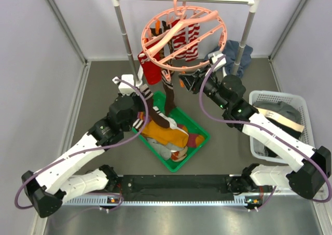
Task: Clip the socks to the hanger
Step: Pick up the sock from the bin, then clamp the sock onto the hanger.
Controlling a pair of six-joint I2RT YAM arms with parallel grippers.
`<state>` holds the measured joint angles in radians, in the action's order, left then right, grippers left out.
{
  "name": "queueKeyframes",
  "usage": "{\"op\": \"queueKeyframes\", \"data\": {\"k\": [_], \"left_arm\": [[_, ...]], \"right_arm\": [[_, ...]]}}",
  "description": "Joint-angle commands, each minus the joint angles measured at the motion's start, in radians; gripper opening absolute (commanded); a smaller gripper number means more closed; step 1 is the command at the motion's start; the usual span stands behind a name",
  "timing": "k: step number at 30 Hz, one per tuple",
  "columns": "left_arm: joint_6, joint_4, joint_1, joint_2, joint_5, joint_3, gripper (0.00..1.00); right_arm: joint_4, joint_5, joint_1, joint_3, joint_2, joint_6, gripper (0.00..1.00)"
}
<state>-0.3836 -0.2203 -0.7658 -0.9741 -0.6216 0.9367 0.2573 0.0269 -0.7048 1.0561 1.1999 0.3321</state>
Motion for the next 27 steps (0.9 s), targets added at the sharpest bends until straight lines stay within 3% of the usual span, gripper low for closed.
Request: {"op": "queueKeyframes", "data": {"k": [1, 6, 13, 17, 27], "left_arm": [[0.31, 0.291, -0.001, 0.069, 0.267, -0.062, 0.0], [0.434, 0.418, -0.001, 0.095, 0.468, -0.147, 0.0], [0.486, 0.68, -0.001, 0.101, 0.738, -0.237, 0.0], [0.485, 0.797, -0.004, 0.058, 0.813, -0.248, 0.0], [0.474, 1.11, -0.007, -0.132, 0.801, -0.311, 0.0]], "right_arm": [[-0.093, 0.056, 0.002, 0.048, 0.004, -0.005, 0.0], [-0.11, 0.076, 0.01, 0.071, 0.007, 0.019, 0.0], [-0.162, 0.131, 0.018, 0.139, 0.015, 0.059, 0.0], [-0.182, 0.139, 0.025, 0.168, 0.021, 0.074, 0.0], [-0.144, 0.153, 0.041, 0.159, 0.024, 0.12, 0.0]]}}
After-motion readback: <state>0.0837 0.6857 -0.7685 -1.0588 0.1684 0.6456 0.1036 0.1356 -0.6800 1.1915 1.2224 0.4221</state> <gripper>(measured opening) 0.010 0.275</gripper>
